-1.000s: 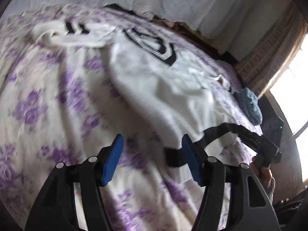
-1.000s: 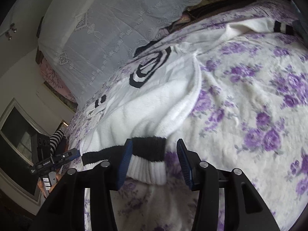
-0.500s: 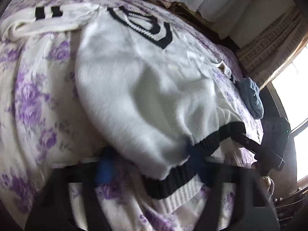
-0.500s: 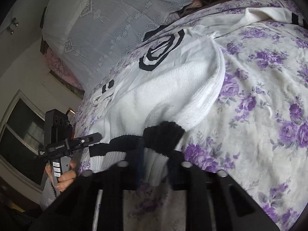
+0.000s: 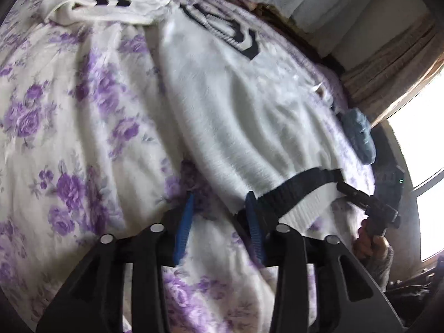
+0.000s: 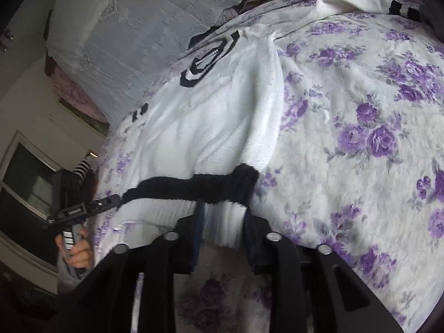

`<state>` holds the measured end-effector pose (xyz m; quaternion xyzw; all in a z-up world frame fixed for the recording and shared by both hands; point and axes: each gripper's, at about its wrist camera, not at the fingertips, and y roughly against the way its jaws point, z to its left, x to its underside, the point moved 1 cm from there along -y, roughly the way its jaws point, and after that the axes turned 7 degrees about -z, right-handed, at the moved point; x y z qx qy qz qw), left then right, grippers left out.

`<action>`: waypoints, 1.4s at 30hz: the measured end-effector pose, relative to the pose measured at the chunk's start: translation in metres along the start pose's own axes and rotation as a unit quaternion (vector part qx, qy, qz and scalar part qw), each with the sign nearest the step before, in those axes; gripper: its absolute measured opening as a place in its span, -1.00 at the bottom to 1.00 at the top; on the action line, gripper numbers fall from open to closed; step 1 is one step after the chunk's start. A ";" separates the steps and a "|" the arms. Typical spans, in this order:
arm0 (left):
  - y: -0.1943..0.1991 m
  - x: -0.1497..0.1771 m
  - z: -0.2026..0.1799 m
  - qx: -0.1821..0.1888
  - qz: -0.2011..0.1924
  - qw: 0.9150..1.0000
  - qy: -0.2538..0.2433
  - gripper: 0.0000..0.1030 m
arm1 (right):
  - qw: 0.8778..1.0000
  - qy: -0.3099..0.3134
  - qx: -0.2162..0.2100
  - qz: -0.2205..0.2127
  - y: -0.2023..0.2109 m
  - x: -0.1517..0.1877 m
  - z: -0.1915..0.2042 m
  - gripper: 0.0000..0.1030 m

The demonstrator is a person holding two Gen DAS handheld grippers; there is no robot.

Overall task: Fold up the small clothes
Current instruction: 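Lift the hem with both grippers and fold it toward the collar, then release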

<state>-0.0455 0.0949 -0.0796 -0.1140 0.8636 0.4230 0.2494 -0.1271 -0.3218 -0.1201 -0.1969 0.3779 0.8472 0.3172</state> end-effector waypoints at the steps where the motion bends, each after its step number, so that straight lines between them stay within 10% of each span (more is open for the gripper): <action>1: 0.002 -0.003 -0.003 0.012 -0.008 1.000 0.001 0.19 | 1.000 0.006 0.002 -0.005 0.000 -0.003 0.003 0.09; 4: -0.005 -0.017 -0.010 -0.003 -0.028 1.000 -0.001 0.49 | 1.000 0.010 0.009 -0.003 -0.011 -0.010 0.004 0.12; 8: -0.041 -0.032 -0.003 -0.005 0.010 0.998 0.055 0.47 | 1.000 0.012 0.003 -0.008 -0.021 -0.010 0.005 0.12; 10: -0.042 -0.033 -0.016 0.009 0.017 0.999 0.030 0.10 | 1.000 0.013 0.000 -0.013 -0.019 -0.009 0.004 0.11; 16: -0.052 -0.004 -0.038 0.007 0.047 0.998 -0.033 0.26 | 1.000 0.009 0.003 -0.014 -0.020 -0.011 -0.001 -0.02; 17: -0.050 -0.005 -0.040 -0.001 0.040 0.999 -0.038 0.14 | 1.000 0.012 0.010 -0.014 -0.022 -0.012 0.000 -0.38; 19: -0.045 -0.012 -0.039 -0.026 0.023 0.999 -0.032 -0.72 | 1.000 0.006 0.012 -0.017 -0.021 -0.014 0.000 -0.74; 24: -0.019 -0.011 -0.029 -0.018 0.006 1.000 -0.013 -0.77 | 0.999 0.038 0.018 -0.008 -0.009 -0.009 0.014 -0.74; 28: -0.028 0.005 -0.005 -0.022 0.038 0.999 -0.001 -0.57 | 0.998 0.038 0.030 0.035 -0.020 -0.001 0.001 -0.65; 32: 0.007 -0.010 -0.002 -0.038 -0.006 0.999 -0.012 -0.07 | 0.998 0.039 0.057 -0.014 0.012 -0.027 -0.006 -0.04; 37: 0.027 -0.057 -0.019 -0.081 -0.073 0.993 -0.049 0.31 | 0.994 0.049 0.071 -0.071 0.015 -0.088 0.000 -0.04; 42: -0.038 -0.115 -0.046 -0.091 -0.056 0.992 -0.069 0.53 | 0.996 0.073 0.050 -0.013 -0.069 -0.117 0.020 -0.04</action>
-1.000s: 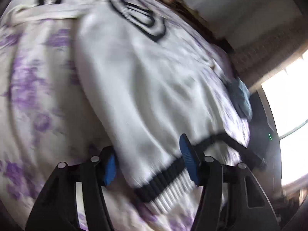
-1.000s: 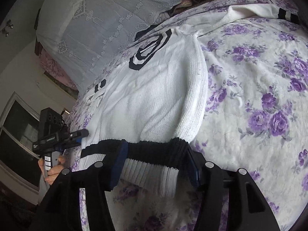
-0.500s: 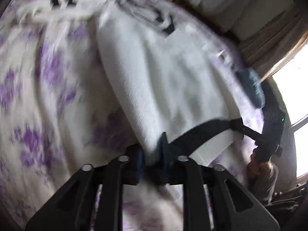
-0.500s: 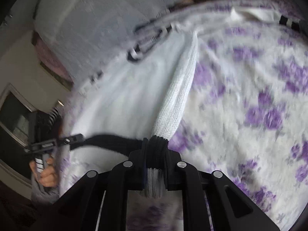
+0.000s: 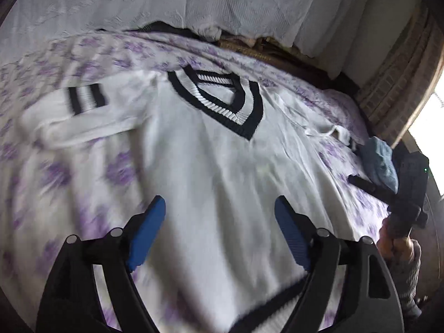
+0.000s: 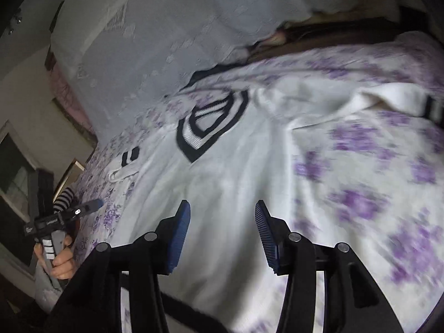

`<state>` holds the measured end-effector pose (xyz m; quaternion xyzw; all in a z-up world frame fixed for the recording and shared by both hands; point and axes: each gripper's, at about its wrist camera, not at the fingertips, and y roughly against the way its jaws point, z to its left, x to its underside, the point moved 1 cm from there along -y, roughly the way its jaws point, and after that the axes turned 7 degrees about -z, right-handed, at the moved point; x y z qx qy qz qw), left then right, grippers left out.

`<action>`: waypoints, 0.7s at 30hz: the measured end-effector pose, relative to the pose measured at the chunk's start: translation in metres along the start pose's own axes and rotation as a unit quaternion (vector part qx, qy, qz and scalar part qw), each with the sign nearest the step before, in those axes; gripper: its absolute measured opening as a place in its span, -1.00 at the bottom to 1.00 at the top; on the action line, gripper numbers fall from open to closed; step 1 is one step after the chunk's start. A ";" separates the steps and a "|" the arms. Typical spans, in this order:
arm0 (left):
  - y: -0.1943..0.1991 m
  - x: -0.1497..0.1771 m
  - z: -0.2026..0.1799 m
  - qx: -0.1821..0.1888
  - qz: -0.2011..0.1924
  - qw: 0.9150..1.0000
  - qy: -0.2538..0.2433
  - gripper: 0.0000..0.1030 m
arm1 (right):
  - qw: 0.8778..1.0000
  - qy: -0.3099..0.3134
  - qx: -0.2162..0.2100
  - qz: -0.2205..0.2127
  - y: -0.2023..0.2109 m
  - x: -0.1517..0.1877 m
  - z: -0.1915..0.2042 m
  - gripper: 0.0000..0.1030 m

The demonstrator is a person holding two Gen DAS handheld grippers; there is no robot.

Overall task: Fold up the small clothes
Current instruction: 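Lift the hem with both grippers and fold it toward the collar, then release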

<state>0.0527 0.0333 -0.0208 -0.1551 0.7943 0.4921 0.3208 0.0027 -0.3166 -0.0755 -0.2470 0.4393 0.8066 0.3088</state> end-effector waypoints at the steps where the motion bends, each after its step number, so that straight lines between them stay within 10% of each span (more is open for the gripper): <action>1: -0.014 -0.001 0.000 -0.004 0.013 1.000 -0.003 0.53 | 1.000 -0.001 0.006 0.018 -0.017 0.002 -0.001 -0.04; 5: -0.072 0.010 0.018 -0.042 0.078 0.996 -0.001 0.54 | 0.999 -0.007 0.001 0.054 -0.040 0.015 -0.018 -0.04; 14: -0.063 -0.050 -0.009 -0.087 -0.006 0.995 -0.043 0.82 | 0.998 -0.054 0.010 -0.021 -0.059 -0.072 -0.030 0.15; 21: -0.125 -0.050 0.044 -0.101 0.016 0.995 0.011 0.88 | 0.995 -0.100 0.002 -0.021 -0.113 -0.080 -0.076 0.26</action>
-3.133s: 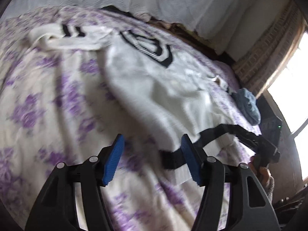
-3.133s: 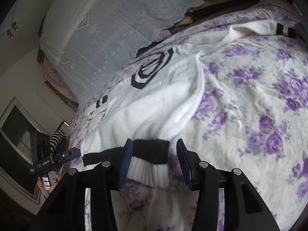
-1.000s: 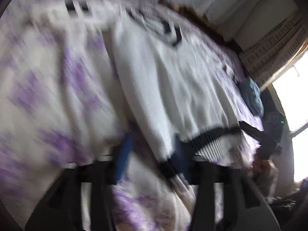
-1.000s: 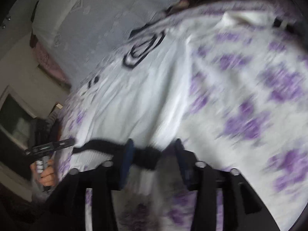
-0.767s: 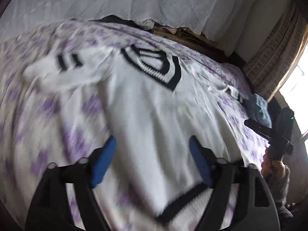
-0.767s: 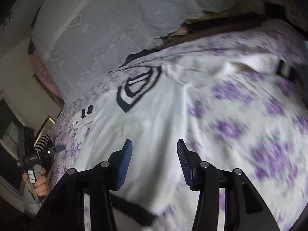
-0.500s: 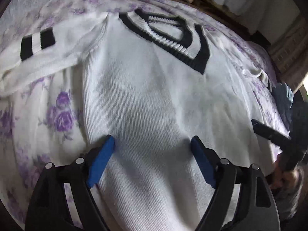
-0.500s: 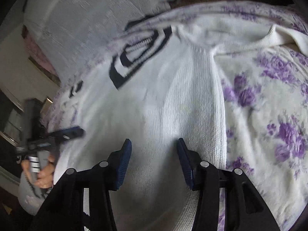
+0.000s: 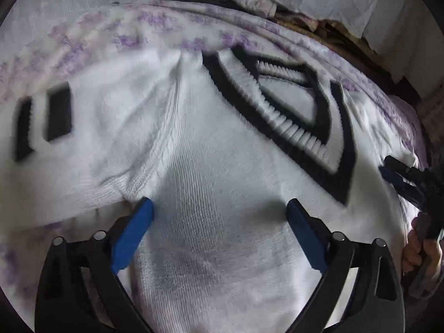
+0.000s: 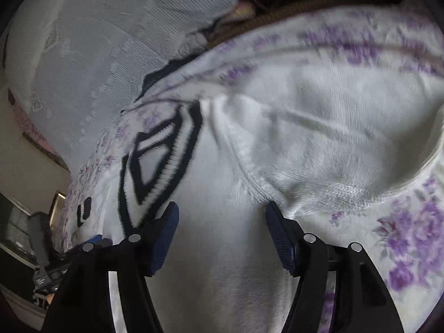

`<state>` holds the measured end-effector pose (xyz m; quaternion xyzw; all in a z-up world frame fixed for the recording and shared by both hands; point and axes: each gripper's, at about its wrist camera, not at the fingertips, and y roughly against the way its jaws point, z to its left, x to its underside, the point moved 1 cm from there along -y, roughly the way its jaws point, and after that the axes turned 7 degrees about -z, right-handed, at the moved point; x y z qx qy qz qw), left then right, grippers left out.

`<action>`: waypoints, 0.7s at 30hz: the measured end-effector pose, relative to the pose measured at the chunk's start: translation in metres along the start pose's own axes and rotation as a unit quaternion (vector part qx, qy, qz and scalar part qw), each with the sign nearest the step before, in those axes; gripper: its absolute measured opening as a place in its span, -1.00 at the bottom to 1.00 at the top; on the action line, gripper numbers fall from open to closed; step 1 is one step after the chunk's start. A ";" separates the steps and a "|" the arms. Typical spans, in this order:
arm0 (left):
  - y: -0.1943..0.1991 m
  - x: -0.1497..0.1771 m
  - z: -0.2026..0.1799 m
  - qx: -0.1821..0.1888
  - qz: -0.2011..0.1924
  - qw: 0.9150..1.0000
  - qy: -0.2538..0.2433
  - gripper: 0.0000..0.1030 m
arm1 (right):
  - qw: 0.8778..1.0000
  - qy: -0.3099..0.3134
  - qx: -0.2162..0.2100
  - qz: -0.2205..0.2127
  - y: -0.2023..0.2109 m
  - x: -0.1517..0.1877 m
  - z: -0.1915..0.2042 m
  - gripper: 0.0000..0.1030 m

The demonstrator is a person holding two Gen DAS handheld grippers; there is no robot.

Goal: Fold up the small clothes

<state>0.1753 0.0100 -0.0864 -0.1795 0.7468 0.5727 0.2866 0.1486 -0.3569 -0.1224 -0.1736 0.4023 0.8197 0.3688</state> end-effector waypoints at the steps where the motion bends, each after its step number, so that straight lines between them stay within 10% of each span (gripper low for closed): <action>1: 0.003 0.001 -0.005 -0.003 -0.004 1.000 -0.015 0.89 | 1.000 -0.008 -0.005 0.001 0.006 -0.001 -0.002 0.23; 9: 0.003 0.006 -0.016 -0.026 -0.004 0.998 -0.052 0.92 | 0.983 -0.116 0.071 -0.121 0.108 -0.025 -0.073 0.26; 21: 0.002 0.010 -0.018 -0.035 -0.007 0.998 -0.058 0.92 | 0.934 -0.269 0.126 -0.201 0.135 -0.025 -0.168 0.00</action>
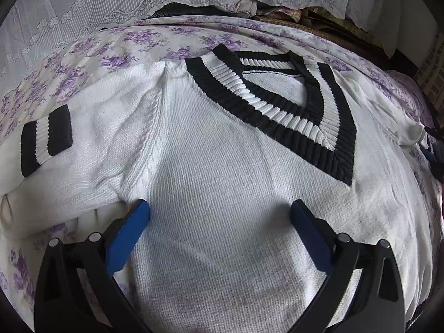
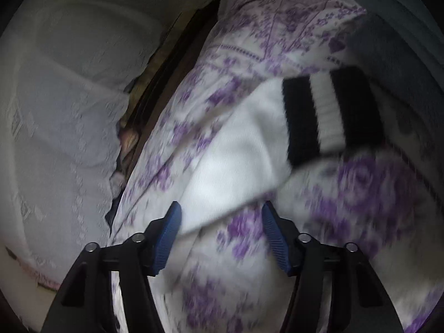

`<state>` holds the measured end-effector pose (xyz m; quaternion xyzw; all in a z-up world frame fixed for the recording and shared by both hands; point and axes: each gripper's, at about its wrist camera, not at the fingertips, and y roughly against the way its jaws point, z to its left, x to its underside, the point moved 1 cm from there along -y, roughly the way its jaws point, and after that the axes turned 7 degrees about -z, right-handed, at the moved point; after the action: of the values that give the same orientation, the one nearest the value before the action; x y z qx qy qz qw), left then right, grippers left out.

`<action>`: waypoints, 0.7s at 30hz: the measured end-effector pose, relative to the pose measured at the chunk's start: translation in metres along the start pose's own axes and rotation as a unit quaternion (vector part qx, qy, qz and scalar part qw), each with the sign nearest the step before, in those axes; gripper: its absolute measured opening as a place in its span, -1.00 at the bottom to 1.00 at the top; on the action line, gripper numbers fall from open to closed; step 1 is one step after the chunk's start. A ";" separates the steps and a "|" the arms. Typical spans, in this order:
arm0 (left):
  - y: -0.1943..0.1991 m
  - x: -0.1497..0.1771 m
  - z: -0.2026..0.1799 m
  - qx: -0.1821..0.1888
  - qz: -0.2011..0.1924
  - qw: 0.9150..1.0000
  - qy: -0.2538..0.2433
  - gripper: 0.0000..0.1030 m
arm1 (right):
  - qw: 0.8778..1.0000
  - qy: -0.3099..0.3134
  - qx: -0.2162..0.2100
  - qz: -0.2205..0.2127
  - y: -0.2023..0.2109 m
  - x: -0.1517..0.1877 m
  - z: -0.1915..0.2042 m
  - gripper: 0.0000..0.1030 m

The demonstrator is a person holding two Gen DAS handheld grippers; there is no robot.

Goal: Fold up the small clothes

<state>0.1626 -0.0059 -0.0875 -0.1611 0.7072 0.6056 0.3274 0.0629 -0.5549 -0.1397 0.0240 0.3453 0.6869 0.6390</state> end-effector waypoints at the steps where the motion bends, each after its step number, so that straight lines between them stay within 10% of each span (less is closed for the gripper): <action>1: 0.000 0.000 0.000 0.000 0.000 1.000 0.000 0.92 | 1.000 0.001 0.007 -0.012 -0.003 -0.006 -0.004 -0.22; 4: 0.000 0.000 0.000 -0.001 0.000 1.000 -0.001 0.92 | 0.995 0.062 0.056 -0.063 0.001 -0.019 -0.002 -0.88; 7: -0.001 0.000 0.000 -0.002 -0.001 1.000 -0.001 0.92 | 0.975 0.141 0.098 -0.141 0.033 -0.028 0.022 -0.89; 11: -0.001 0.000 0.000 -0.002 -0.001 1.000 -0.002 0.92 | 0.953 0.204 0.189 -0.118 0.023 -0.021 0.020 -0.83; 13: -0.001 0.000 0.000 -0.002 -0.001 1.000 -0.001 0.92 | 0.947 0.210 0.233 -0.067 0.009 -0.016 0.006 -0.46; 17: -0.001 0.000 0.000 -0.002 -0.001 1.000 -0.001 0.92 | 0.955 0.179 0.196 -0.132 0.058 -0.018 0.012 -0.32; 21: 0.000 -0.001 0.001 0.004 -0.003 1.000 0.004 0.92 | 0.934 0.242 0.173 -0.201 0.080 -0.004 0.046 -0.22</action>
<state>0.1634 -0.0049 -0.0867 -0.1643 0.7104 0.6014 0.3265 0.0166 -0.5338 -0.0620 -0.1022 0.6004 0.4591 0.6467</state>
